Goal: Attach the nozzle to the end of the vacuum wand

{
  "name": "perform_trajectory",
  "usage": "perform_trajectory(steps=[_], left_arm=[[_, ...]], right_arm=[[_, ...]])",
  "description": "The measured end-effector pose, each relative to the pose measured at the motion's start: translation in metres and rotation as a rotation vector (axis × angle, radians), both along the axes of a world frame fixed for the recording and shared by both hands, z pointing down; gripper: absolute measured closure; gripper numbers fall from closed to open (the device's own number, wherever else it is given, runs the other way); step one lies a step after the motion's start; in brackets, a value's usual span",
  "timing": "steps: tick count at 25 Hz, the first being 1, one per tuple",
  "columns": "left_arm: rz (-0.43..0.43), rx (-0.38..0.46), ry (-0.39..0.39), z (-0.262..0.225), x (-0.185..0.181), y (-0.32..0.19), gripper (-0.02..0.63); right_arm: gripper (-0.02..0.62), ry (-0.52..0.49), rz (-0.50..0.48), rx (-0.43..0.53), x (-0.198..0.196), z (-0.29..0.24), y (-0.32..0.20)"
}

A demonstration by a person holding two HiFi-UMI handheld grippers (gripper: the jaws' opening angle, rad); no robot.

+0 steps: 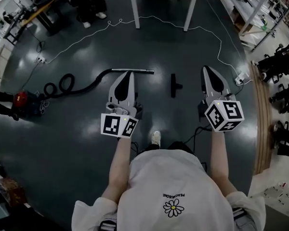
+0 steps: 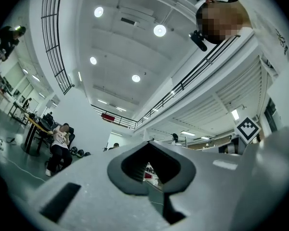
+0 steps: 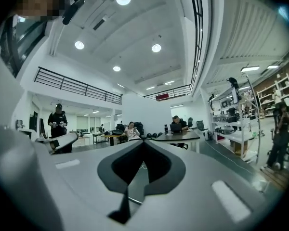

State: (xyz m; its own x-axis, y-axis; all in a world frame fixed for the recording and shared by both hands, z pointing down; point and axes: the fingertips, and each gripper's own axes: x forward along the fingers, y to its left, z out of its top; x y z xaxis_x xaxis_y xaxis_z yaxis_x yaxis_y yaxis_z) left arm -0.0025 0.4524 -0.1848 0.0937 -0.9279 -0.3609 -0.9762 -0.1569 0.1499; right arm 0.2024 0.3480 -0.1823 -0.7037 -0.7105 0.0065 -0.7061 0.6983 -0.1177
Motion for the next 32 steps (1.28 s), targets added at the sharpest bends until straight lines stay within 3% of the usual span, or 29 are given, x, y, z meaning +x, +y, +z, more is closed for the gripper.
perform_trajectory(steps=[6,18,22,27,32], left_arm=[[0.046,-0.066,-0.018,0.010,-0.035,-0.072,0.607],[0.013,-0.136,0.034,0.051,-0.091,-0.258,0.607],[0.023,-0.148,0.017,0.050,-0.103,-0.318,0.607],[0.019,-0.161,0.050,0.061,-0.128,-0.365,0.607],[0.054,-0.227,0.034,0.087,-0.136,-0.409,0.607]], right_arm=[[0.591,-0.082,0.063,-0.082,-0.032,0.016,-0.058],[0.591,-0.050,0.077,-0.170,-0.075,0.073,-0.241],[0.591,-0.045,0.067,-0.187,-0.095,0.077,-0.304],[0.591,-0.019,0.054,-0.208,-0.127,0.087,-0.348],[0.591,0.012,0.075,-0.242,-0.148,0.105,-0.384]])
